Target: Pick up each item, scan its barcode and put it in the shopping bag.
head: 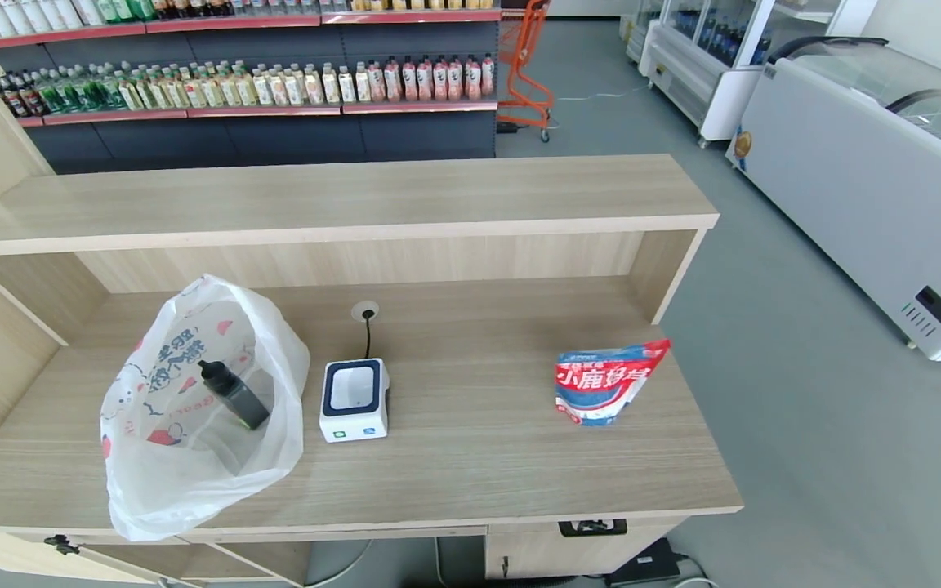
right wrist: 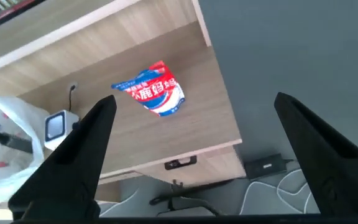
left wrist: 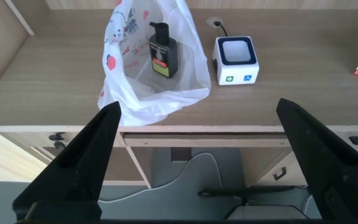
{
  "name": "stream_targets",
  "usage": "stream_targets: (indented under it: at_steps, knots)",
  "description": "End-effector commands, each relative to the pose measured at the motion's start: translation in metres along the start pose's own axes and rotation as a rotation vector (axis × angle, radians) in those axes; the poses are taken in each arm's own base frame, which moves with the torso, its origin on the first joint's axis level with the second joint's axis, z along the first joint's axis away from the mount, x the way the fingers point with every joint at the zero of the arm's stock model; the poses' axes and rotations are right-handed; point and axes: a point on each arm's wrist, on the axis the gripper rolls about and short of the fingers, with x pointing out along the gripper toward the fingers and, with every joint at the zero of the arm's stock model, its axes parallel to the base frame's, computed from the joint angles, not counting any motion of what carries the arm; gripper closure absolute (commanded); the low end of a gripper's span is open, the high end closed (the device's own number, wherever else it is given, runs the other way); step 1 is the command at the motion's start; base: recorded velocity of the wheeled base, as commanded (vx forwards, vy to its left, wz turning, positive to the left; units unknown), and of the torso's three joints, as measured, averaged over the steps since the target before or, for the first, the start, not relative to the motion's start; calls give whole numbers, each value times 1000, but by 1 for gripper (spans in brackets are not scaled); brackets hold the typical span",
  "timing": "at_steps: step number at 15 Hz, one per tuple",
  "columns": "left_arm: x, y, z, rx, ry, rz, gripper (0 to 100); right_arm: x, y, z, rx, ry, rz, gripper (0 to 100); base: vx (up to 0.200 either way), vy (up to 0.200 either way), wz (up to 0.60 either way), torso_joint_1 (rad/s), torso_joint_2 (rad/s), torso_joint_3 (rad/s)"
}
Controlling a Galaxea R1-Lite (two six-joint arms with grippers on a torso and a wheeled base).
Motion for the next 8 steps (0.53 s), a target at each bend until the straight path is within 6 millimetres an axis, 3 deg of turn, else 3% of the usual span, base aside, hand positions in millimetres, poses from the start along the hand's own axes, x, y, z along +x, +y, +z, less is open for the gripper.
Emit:
stream_targets:
  at_steps: [1,2,4,8]
  knots:
    - [0,0,0,-1,0,0,0,203,-1,64,584,274,-440,0,0,0,0,0,0,0]
    - [0,0,0,-1,0,0,0,214,-4,59,626,293,-465,0,0,0,0,0,0,0]
    - [0,0,0,-1,0,0,0,260,-7,15,684,430,-551,0,0,0,0,0,0,0]
    - [0,0,0,-1,0,0,0,310,12,-32,690,493,-499,0,0,0,0,0,0,0]
